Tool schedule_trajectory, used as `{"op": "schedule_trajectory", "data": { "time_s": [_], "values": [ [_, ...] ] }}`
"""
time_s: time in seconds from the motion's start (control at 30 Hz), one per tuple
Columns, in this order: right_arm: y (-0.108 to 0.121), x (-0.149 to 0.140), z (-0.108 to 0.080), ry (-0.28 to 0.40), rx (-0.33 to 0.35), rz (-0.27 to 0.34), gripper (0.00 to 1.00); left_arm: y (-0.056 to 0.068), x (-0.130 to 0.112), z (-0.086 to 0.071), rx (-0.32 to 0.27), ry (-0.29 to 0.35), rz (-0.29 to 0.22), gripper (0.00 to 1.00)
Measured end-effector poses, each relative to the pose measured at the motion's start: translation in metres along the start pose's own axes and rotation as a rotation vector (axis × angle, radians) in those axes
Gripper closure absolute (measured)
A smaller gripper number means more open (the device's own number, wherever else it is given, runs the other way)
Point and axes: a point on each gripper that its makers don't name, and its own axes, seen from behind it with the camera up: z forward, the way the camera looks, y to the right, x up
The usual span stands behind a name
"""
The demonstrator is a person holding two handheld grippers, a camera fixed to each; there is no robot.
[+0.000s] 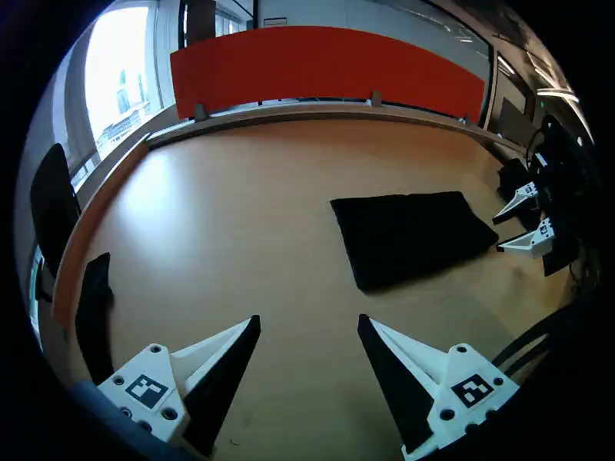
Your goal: Fold towel
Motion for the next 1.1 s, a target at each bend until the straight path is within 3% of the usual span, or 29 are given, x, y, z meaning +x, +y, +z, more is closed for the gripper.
{"op": "schedule_trajectory", "data": {
  "time_s": [0.47, 0.73, 0.97, 1.1],
  "values": [
    [0.002, -0.007, 0.002, -0.032, 0.008, -0.011, 0.56, -0.007, -0.013, -0.007, 0.011, 0.017, -0.017, 0.06],
    [-0.002, -0.01, 0.001, -0.051, 0.025, -0.021, 0.56, -0.009, -0.015, -0.013, 0.011, 0.024, -0.021, 0.06],
    [0.0, -0.014, 0.002, -0.063, 0.018, -0.023, 0.87, -0.009, -0.017, -0.015, 0.009, 0.025, -0.021, 0.06],
    [0.001, -0.013, 0.001, -0.061, 0.016, -0.012, 0.94, -0.008, -0.017, -0.016, 0.007, 0.027, -0.02, 0.06]
  ]
}}
